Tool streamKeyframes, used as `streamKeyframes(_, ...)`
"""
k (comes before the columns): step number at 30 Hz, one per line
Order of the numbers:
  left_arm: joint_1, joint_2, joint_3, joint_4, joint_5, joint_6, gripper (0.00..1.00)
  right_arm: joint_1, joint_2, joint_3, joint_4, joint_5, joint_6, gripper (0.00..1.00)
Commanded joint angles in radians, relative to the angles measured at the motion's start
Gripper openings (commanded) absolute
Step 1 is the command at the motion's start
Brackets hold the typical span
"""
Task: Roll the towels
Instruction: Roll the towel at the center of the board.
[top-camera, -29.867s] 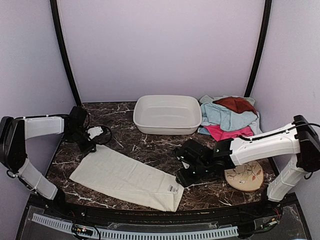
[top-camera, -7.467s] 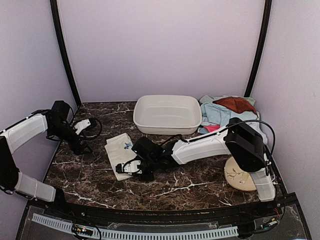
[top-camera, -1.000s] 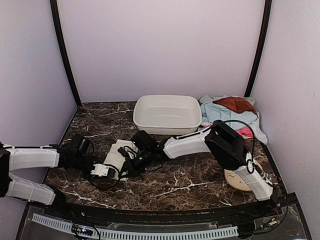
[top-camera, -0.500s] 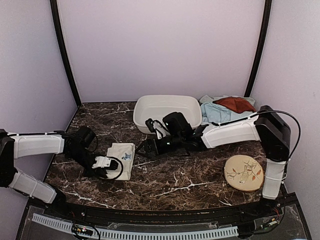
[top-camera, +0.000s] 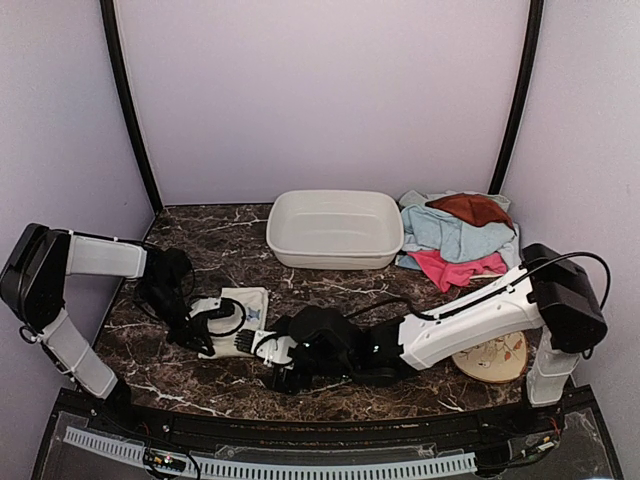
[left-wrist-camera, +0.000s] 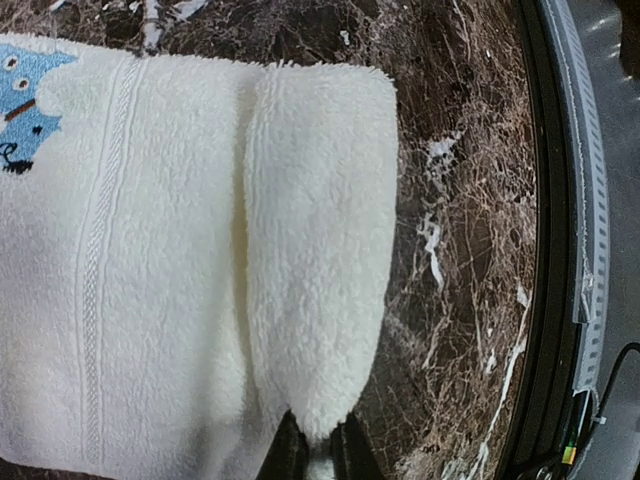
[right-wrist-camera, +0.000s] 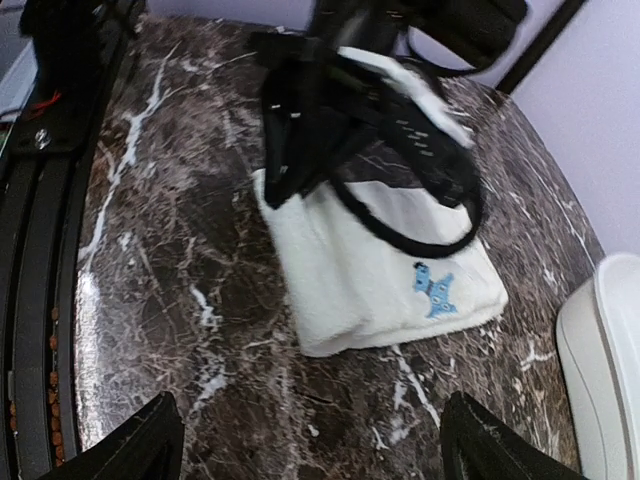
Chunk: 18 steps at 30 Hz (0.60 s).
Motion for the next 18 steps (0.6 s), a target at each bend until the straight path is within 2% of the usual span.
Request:
streamKeyframes(1, 0.016, 0.03, 0.016, -0.097, 0.051, 0.003, 0.02, 0.079, 0.139, 0.123, 0.025, 0.094, -0.271, 0.87)
streamKeyframes(6, 0.018, 0.082, 0.036, -0.126, 0.035, 0.022, 0.02, 0.072, 0.285, 0.272, 0.065, 0.059, -0.378, 0.84)
streamKeyframes(13, 0.019, 0.102, 0.073, -0.148, 0.021, 0.037, 0.02, 0.025, 0.44, 0.417, 0.089, 0.005, -0.401, 0.76)
streamKeyframes(16, 0.02, 0.097, 0.073, -0.154, 0.018, 0.045, 0.02, 0.014, 0.47, 0.43, 0.097, -0.006, -0.396, 0.67)
streamKeyframes(18, 0.02, 0.088, 0.071, -0.155, 0.021, 0.053, 0.02, 0.001, 0.486, 0.438, 0.094, -0.016, -0.382, 0.53)
